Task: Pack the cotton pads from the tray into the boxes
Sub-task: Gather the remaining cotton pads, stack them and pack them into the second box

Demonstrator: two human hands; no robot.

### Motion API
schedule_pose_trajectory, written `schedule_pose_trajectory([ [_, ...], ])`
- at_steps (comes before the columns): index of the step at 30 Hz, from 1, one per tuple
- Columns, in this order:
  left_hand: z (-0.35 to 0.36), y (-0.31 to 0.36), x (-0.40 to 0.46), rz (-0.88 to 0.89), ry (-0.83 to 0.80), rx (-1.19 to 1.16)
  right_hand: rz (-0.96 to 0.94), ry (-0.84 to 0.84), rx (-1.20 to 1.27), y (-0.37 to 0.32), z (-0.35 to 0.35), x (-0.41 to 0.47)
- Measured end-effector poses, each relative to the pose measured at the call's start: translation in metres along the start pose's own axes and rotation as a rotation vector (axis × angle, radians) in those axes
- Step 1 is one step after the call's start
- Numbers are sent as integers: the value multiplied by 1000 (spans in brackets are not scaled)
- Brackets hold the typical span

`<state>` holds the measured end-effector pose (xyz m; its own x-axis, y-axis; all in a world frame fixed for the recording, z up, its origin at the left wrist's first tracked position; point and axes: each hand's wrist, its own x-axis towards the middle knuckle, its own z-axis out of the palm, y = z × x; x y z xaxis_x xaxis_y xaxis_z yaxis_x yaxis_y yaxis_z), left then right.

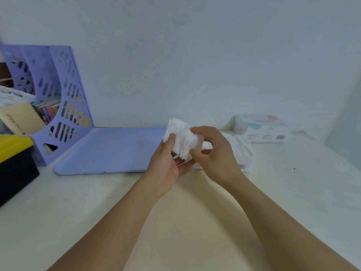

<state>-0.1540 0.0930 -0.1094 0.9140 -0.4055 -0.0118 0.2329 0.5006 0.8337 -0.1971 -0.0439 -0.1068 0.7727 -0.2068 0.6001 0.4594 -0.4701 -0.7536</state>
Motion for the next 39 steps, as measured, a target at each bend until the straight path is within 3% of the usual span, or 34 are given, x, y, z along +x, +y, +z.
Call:
schedule_pose_trajectory([
  [8,3,-6,-3,-104,42,-144,-160,-89,-107,-5,-3,-3],
  [17,7,-5,-5,-178,123,-318,-261,-66,-226,1,-8,-3],
  [22,3,-5,-1,-245,139,-317,-259,-216,-283,-8,-12,-3],
  [28,6,-3,-4,-165,120,-292,46,-259,93,-16,-17,-1],
  [33,7,-8,-7,-96,80,-232,206,-249,70,-11,-23,5],
  [39,10,-11,-11,-60,29,-144,190,-255,67,-10,-27,7],
])
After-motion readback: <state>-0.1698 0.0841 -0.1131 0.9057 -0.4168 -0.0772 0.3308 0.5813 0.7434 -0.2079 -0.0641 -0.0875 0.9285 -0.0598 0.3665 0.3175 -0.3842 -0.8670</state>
